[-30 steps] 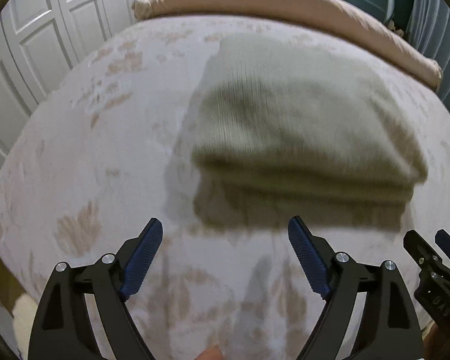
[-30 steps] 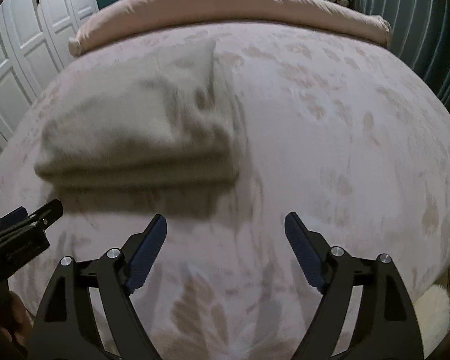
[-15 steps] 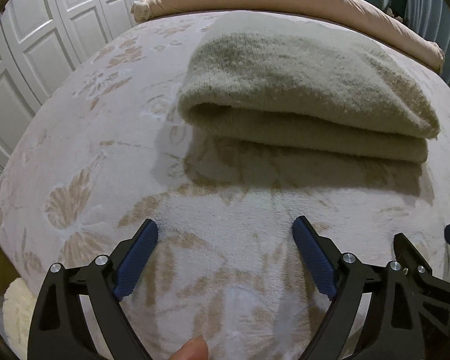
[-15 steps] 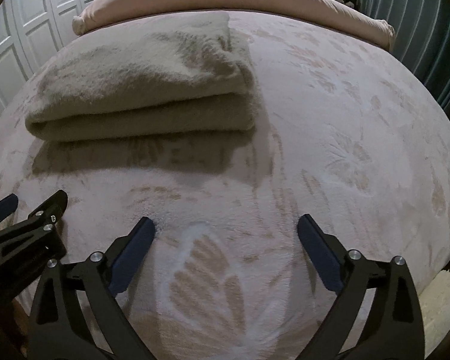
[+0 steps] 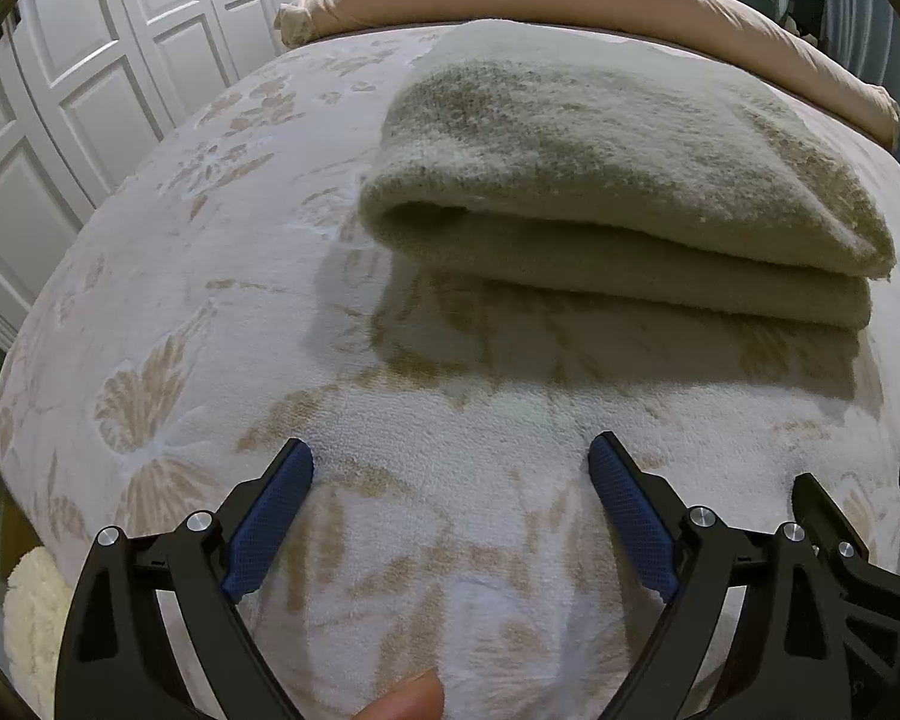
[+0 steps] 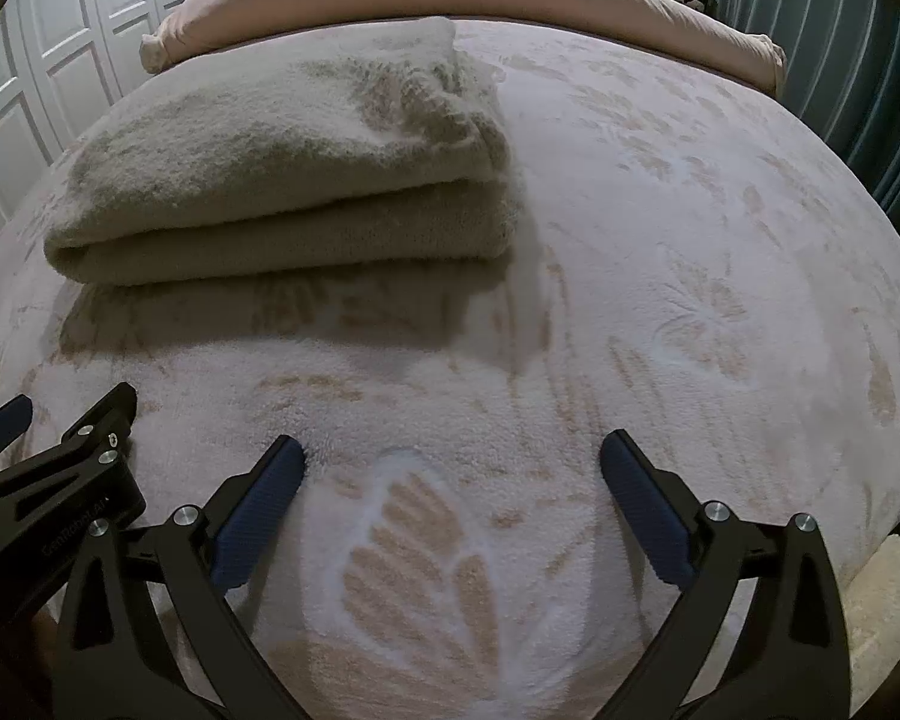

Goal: Fold small clothes

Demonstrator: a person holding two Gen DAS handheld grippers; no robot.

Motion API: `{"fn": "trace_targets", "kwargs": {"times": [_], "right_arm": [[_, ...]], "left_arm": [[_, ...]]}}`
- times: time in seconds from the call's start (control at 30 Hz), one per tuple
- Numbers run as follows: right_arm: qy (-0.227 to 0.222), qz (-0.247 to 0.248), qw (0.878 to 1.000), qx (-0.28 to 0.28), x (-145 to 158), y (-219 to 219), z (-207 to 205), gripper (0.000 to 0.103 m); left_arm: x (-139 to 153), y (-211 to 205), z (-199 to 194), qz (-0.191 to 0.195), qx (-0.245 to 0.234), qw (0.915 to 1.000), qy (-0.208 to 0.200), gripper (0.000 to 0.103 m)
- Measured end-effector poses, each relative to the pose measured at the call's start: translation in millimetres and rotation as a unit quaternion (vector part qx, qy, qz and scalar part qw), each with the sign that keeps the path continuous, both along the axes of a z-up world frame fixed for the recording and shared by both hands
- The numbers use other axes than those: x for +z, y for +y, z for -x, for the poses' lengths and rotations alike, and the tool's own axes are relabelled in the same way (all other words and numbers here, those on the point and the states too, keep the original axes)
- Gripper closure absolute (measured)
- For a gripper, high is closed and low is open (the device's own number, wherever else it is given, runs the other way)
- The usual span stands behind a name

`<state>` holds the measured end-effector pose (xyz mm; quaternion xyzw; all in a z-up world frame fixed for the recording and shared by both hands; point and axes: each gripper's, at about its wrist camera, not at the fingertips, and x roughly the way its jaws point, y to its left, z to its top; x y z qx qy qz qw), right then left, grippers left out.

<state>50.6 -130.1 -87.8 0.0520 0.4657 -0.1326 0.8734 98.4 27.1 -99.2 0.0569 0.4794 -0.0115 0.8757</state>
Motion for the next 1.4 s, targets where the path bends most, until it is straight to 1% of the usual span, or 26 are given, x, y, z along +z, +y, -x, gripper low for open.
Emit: {"fn": "trace_targets", "kwargs": {"times": [0.57,1.4], "right_arm": [[0.006,-0.004,1.000,0.000,-1.4,-3.1,-4.7,0.005],[0.009,-0.004,1.000,-0.004,-1.4,-1.9,-4.4,0.005]], "left_arm": [[-0.6,-1.0,-5.3,-0.004,0.003,0.9999,0.014,0.011],[-0.8,-0.8,-5.9,-0.005,0.004,0.9998,0.017,0.011]]}}
